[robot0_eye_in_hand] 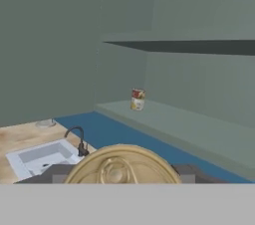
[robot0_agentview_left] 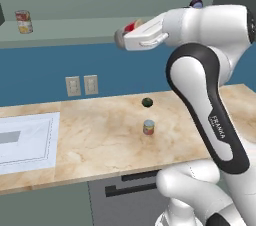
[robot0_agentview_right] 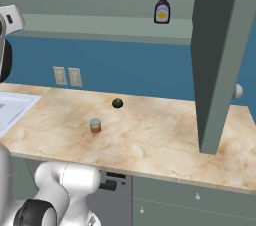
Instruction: Pick the cans from the counter and place them in their designated side in the cabinet.
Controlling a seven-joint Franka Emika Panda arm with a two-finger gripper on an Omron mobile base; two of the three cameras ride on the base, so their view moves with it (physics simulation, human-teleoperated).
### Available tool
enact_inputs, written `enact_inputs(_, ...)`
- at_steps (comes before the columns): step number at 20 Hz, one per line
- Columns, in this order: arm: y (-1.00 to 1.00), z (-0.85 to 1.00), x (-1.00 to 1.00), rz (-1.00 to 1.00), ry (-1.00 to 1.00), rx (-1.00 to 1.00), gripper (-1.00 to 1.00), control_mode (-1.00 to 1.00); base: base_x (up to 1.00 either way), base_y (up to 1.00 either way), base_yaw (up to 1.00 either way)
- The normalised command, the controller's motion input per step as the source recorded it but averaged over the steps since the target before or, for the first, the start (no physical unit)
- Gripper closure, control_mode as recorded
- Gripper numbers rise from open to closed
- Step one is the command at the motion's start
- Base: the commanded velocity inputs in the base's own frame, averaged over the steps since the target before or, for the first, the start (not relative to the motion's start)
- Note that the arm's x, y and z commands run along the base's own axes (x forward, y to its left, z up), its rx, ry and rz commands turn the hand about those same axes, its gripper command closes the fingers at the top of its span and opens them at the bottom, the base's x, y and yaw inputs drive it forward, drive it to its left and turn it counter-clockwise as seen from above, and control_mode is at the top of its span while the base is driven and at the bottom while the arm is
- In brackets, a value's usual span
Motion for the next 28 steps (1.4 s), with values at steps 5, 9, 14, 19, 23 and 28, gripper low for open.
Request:
enact_inputs(5, 0.11, 0.00, 0.19, 0.00, 0.00, 0.00, 1.00, -1.00, 0.00, 0.00, 0.00)
enact_inputs(9, 0.09, 0.00, 0.16, 0.00, 0.02, 0.00, 1.00, -1.00, 0.00, 0.00, 0.00)
enact_inputs(14, 0.10, 0.00, 0.16, 0.00, 0.02, 0.00, 1.00, -1.00, 0.00, 0.00, 0.00)
enact_inputs(19, 0.10, 0.00, 0.13, 0.00, 0.01, 0.00, 1.00, -1.00, 0.00, 0.00, 0.00)
enact_inputs(23, 0.13, 0.00, 0.13, 0.00, 0.01, 0.00, 1.00, -1.00, 0.00, 0.00, 0.00)
enact_inputs(28, 0.10, 0.00, 0.15, 0.00, 0.02, 0.00, 1.00, -1.00, 0.00, 0.00, 0.00)
